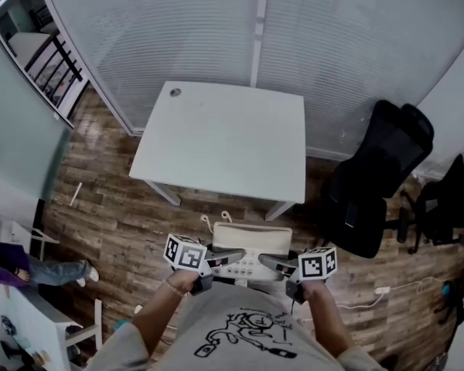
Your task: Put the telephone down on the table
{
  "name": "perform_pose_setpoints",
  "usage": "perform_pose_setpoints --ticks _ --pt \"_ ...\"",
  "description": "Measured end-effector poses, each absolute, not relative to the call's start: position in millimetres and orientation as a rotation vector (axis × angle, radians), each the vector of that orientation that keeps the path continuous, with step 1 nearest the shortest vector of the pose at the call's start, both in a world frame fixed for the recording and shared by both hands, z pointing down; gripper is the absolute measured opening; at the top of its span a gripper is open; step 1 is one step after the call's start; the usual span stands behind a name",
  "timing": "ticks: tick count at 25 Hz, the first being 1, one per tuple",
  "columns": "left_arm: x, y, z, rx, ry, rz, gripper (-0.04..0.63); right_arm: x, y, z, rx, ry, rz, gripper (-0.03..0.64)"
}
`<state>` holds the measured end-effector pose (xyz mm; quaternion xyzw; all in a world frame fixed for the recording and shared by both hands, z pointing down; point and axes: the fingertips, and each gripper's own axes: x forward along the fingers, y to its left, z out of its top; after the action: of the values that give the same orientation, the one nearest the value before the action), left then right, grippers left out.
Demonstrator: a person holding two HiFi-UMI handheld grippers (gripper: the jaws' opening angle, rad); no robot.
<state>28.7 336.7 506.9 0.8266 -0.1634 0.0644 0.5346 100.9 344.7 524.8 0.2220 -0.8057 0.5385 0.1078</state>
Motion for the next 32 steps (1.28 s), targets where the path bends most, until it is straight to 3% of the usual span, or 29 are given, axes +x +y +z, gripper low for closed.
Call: perform_pose_setpoints --ticks 32 --pt "-55 140 510 1.944 -0.323 0.172 0.201 14 154 521 0.731 -2.329 1.638 0.314"
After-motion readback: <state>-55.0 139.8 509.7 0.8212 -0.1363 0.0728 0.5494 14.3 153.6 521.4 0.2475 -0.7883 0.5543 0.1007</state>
